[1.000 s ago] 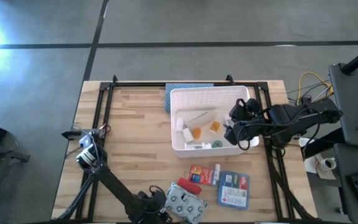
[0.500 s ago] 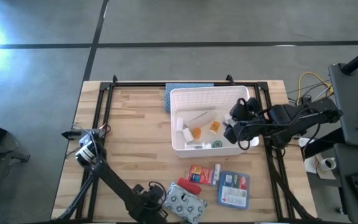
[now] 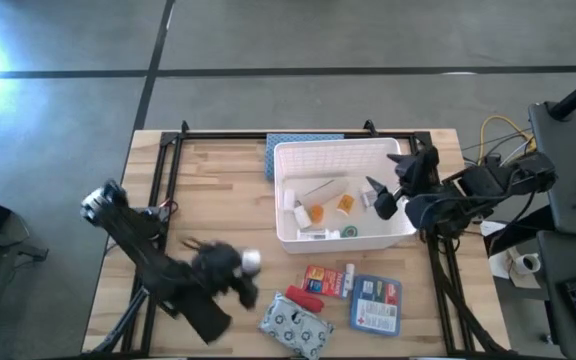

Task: Pick & place medical supplies in basket/bin
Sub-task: Put the white medicine bottle into the white bin, then put the white rolled gauze into the white bin

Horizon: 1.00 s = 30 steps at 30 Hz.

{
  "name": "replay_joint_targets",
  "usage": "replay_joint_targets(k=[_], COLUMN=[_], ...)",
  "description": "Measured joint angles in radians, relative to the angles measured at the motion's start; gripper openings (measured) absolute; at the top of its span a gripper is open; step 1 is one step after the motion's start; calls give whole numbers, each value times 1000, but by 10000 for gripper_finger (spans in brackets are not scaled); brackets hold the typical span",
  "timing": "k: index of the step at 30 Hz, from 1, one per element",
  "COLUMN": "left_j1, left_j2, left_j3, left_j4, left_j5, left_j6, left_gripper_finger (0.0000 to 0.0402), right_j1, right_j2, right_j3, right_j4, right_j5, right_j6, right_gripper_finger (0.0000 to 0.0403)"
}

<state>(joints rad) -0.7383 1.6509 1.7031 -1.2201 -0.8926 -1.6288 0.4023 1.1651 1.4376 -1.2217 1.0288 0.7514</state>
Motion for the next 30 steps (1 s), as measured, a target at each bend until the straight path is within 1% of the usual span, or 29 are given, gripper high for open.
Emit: replay_joint_targets(k=[2, 3, 4, 6, 8, 9, 12, 14, 15, 19, 22, 24, 27, 30], left_j1=[16, 31, 55, 122, 201, 243, 377, 457, 497, 622, 666, 676, 675, 674], left_j2=[-66, -97, -126, -166, -179, -179, -156, -126, -106, -17, 56, 98, 152, 189], left_j3=[0, 0, 0, -4, -7, -7, -8, -8, -8, -8, -5, 9, 53, 99], left_j4=[13, 26, 44, 118, 237, 307, 539, 658, 695, 705, 704, 710, 722, 723], left_j5=[-205, -265, -288, -283, -228, -179, 20, 133, 173, 284, 292, 299, 322, 323], left_j6=[40, 72, 119, 259, 445, 549, 860, 990, 1026, 1055, 1079, 1098, 1101, 1126], left_gripper_finger=[160, 160, 160, 161, 161, 161, 161, 161, 161, 161, 169, 186, 227, 268], right_j1=[5, 6, 8, 8, 8, 8, 8, 8, 8, 8, 15, 26, 39, 44], right_j2=[-6, -8, -11, -15, -19, -19, -19, -19, -19, -20, -19, -19, -18, -18], right_j3=[0, 0, 0, 0, 0, 0, 0, 0, 0, 0, 0, 0, -1, -2], right_j4=[0, 0, 0, 0, 1, 1, 2, 2, 2, 0, -2, -3, -9, -37], right_j5=[4, 7, 11, 20, 22, 22, 22, 21, 18, -44, -101, -117, -118, -121], right_j6=[-2, -3, -3, -3, -2, 0, 2, 11, 13, 27, 27, 27, 39, 61], right_gripper_finger=[352, 352, 352, 352, 352, 352, 352, 352, 352, 352, 352, 352, 352, 352])
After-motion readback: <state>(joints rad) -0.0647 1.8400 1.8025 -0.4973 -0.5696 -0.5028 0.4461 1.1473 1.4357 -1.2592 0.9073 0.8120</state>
